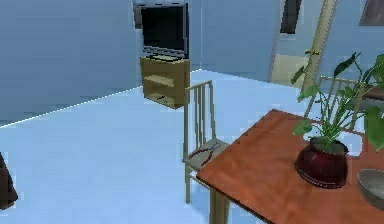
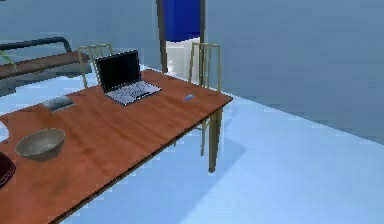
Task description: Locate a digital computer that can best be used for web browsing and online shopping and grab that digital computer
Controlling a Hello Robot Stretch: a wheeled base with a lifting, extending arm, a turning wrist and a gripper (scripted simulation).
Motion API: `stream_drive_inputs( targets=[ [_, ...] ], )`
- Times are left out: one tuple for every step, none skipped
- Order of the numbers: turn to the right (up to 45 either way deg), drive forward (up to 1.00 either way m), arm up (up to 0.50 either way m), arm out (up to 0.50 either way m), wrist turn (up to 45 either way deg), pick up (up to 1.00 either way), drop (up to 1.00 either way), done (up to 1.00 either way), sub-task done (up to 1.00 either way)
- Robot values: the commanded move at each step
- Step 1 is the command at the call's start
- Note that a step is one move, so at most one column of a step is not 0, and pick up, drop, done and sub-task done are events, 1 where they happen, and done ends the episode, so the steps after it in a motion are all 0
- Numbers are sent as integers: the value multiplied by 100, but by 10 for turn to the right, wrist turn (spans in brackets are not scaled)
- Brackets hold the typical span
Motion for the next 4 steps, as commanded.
stream_drive_inputs(
  targets=[
    [-120, 0, 0, 0, 0, 0, 0, 0, 0],
    [450, 0, 0, 0, 0, 0, 0, 0, 0],
    [450, 0, 0, 0, 0, 0, 0, 0, 0],
    [120, 0, 0, 0, 0, 0, 0, 0, 0]
  ],
)
